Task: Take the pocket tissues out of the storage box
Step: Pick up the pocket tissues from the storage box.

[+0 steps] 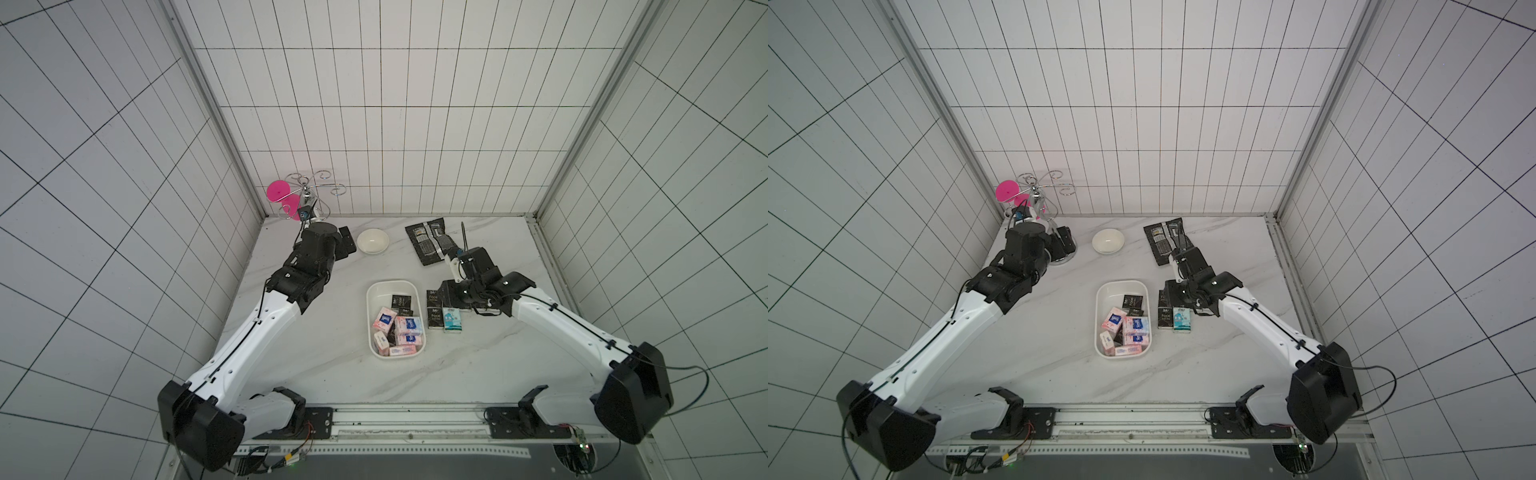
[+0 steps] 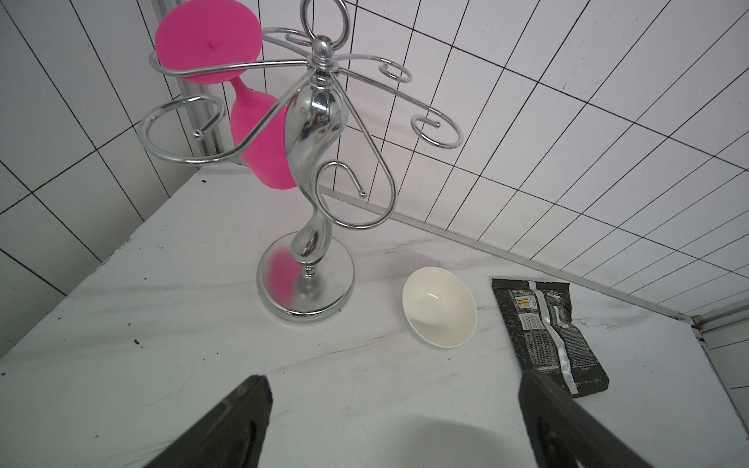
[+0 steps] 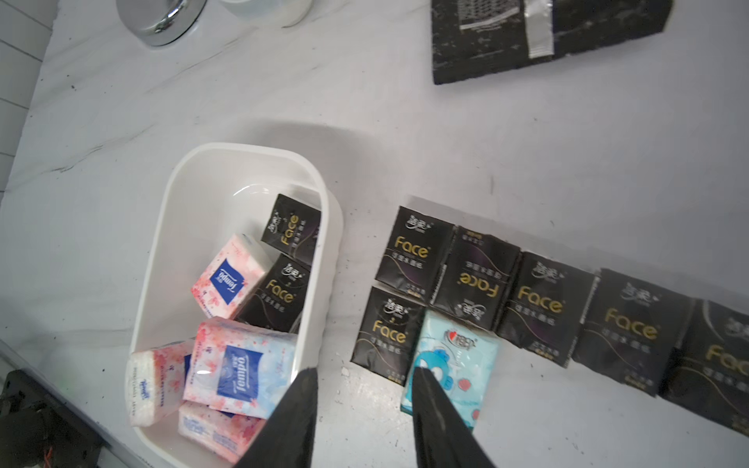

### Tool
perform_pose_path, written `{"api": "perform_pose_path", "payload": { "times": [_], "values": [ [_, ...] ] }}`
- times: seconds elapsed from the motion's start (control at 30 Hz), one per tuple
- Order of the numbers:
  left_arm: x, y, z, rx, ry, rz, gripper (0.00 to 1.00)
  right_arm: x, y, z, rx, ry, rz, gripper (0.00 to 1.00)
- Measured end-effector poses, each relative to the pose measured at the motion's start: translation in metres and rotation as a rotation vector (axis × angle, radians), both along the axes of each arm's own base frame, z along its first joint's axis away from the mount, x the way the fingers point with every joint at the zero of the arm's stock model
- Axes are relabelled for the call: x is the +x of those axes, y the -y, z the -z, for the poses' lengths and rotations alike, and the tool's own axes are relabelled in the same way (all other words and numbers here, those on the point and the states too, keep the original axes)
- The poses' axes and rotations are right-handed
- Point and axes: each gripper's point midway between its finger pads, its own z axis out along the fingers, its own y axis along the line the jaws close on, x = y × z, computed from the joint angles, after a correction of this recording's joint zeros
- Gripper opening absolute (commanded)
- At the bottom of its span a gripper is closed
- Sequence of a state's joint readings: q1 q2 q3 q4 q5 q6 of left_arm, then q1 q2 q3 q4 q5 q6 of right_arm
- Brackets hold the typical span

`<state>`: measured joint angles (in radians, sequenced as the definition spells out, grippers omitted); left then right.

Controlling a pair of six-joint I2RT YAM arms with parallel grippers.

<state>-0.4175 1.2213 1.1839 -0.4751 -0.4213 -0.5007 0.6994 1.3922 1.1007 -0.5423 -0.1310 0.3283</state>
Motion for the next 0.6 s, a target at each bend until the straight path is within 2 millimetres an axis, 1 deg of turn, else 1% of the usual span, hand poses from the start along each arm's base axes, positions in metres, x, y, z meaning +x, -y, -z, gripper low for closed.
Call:
{"api": "perform_pose_path", "payload": {
  "times": [0.1,0.2,0.27,0.43,0.6],
  "values": [
    [0.000,0.000,0.000,0.001,-0.001,0.000,0.99,0.006,-0.030,-0.003,-0.020,0.017,-0.061,0.42],
    [0.000,0.000,0.000,0.001,-0.001,0.000,0.99,0.011,-0.055,0.005,-0.040,0.001,-0.102,0.42],
    [0.000,0.000,0.000,0.001,-0.001,0.000,0.99,0.015,-0.066,0.015,-0.056,-0.017,-0.114,0.42],
    [-0.001,0.000,-0.001,0.001,0.001,0.001,0.99,0.017,-0.089,0.042,-0.093,-0.069,-0.131,0.47],
    [-0.002,-0.001,-0.001,0.001,0.000,0.001,0.99,0.019,-0.111,0.062,-0.145,-0.095,-0.141,0.47]
  ]
}}
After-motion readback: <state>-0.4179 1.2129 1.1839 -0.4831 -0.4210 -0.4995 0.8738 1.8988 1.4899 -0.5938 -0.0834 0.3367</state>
